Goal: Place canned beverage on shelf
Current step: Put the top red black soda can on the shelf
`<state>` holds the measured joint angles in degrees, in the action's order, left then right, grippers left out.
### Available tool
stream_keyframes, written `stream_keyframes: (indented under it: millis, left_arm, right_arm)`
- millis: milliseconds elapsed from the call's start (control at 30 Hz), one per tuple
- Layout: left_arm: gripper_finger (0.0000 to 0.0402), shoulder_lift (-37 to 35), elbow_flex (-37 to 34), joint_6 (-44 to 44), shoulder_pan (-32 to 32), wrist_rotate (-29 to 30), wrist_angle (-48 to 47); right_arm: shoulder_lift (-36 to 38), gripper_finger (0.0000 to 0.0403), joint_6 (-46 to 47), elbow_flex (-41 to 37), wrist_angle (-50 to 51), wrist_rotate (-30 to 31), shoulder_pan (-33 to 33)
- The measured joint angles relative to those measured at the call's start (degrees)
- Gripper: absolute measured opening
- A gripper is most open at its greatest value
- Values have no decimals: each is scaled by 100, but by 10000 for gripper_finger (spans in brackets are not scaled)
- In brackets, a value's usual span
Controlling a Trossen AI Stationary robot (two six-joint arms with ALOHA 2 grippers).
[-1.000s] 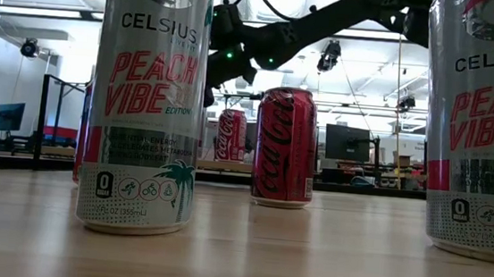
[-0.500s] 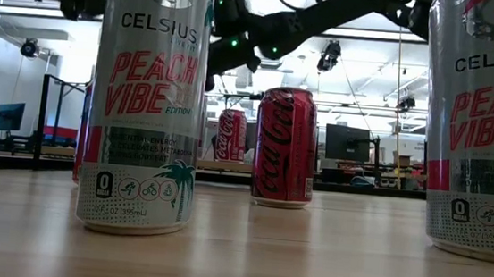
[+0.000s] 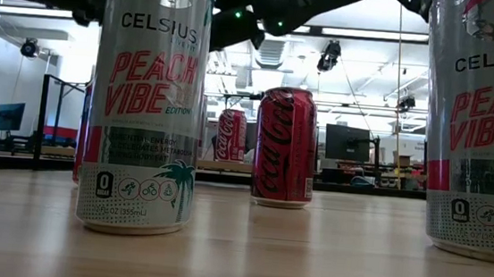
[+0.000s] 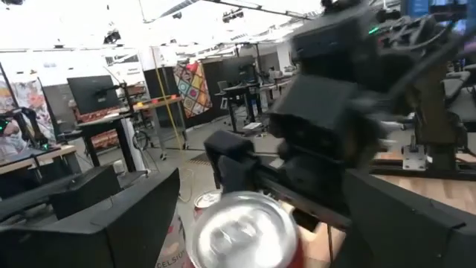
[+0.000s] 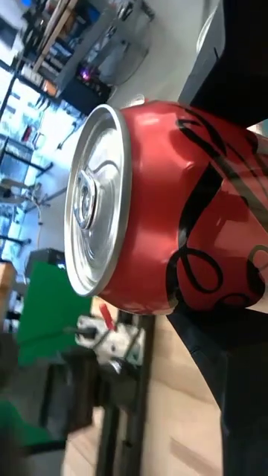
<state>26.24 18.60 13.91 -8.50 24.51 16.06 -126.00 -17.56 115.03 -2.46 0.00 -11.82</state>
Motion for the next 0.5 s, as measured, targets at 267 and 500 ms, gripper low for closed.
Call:
stream_keyframes:
  millis: [267,500]
  left_arm:
    - [362,393,0,-123,-1,-234,110]
    - [351,518,-2,-127,-3,-267,116]
  right_arm:
    - [31,292,-154,-3,-29,23,150]
    - [30,292,-184,-3,44,25,163]
